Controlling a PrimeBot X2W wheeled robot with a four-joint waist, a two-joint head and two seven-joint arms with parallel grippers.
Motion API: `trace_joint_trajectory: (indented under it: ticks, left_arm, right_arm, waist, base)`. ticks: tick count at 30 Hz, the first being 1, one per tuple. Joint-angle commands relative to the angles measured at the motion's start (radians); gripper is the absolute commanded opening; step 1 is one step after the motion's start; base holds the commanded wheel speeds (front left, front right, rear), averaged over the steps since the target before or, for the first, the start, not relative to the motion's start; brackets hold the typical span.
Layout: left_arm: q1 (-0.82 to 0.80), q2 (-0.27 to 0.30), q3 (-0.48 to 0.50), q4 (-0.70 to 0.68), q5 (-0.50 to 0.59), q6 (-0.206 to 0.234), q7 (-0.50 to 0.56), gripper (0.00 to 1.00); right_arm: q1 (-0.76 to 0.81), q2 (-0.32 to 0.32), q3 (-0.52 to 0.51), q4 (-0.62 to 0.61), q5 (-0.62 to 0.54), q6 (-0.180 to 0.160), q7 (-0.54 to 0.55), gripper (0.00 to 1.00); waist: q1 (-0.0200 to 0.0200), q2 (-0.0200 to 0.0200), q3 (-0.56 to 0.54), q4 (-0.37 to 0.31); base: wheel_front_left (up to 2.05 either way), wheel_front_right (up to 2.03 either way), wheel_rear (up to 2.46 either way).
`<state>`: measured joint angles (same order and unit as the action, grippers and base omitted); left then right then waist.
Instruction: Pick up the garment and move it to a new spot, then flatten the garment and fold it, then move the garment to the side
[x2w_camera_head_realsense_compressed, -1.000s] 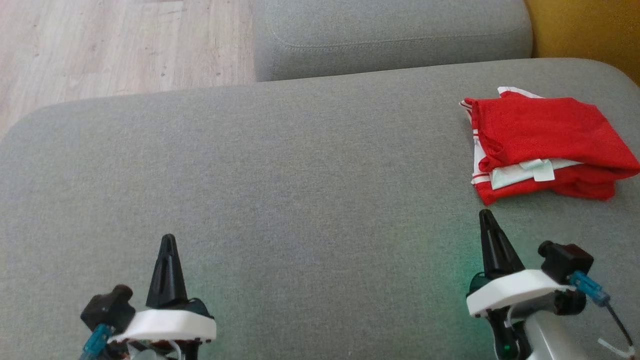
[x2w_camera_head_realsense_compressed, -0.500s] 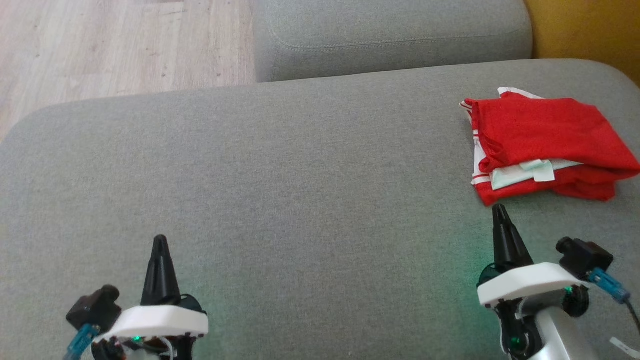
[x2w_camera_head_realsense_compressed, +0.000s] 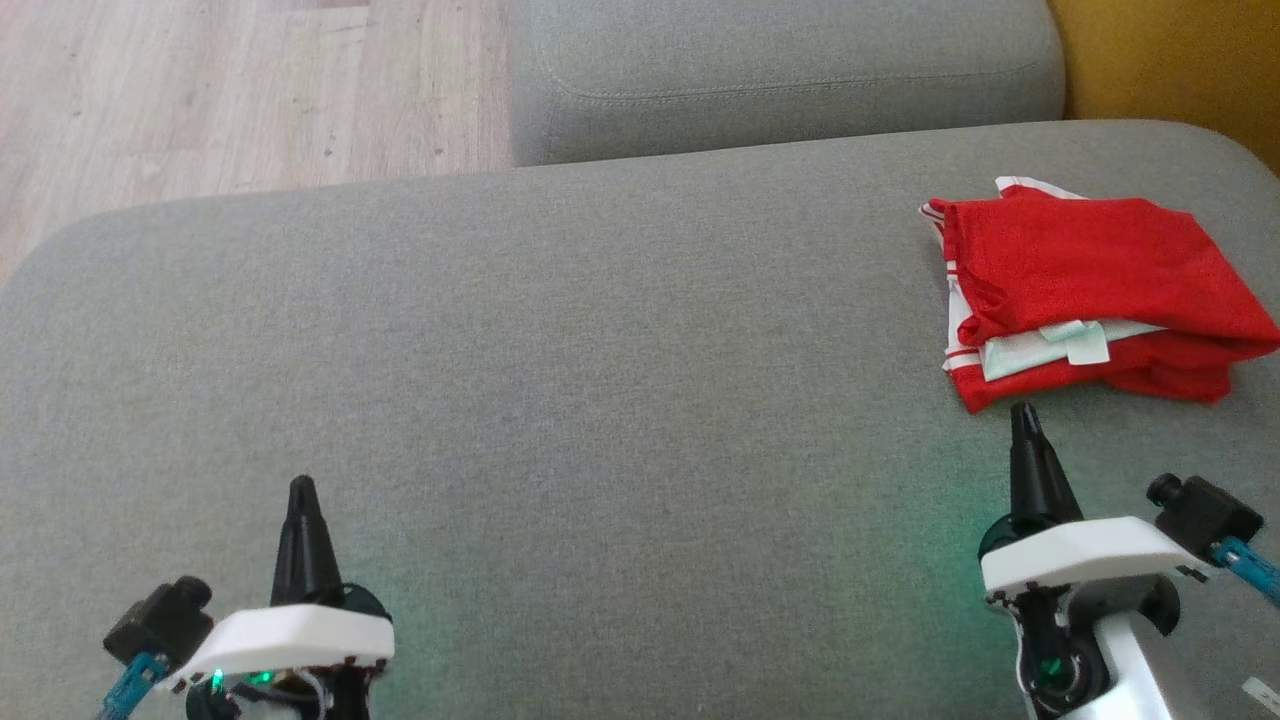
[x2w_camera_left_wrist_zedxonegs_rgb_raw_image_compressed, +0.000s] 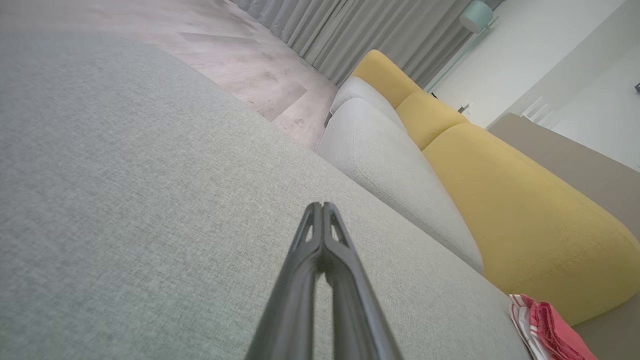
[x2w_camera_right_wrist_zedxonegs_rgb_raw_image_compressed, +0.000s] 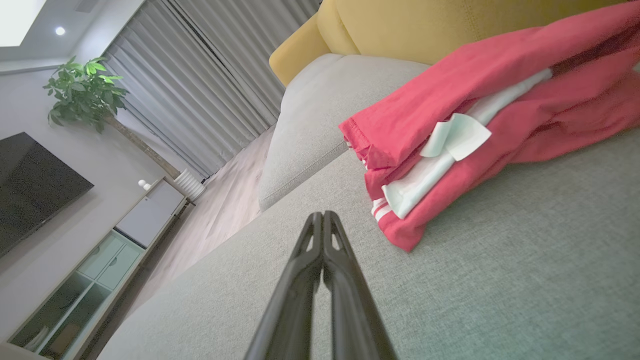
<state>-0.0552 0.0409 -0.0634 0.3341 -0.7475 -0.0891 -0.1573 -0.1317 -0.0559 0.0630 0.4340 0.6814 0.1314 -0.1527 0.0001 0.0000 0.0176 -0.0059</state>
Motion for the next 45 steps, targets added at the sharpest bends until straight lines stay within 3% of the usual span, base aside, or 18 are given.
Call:
trace_joint_trajectory:
  ticks: [1,45]
  left_arm:
    - [-0.046,0.003,0.022,-0.038,-0.029,-0.006,0.009,0.0]
    - [-0.049,0.006,0.099,-0.063,-0.443,-0.024,0.139,0.0]
  right_arm:
    - [-0.032,-0.001,-0.004,-0.041,0.035,0.0,0.006,0.0]
    - [-0.004,0.0,-0.088,-0.115,0.48,0.0,0.134,0.0]
  waist:
    - [-0.0001,0.0,0.0,0.0]
    - [-0.0001,0.0,-0.007,0.003]
  base:
    - [0.0,0.0,0.0]
    - [0.0,0.0,0.0]
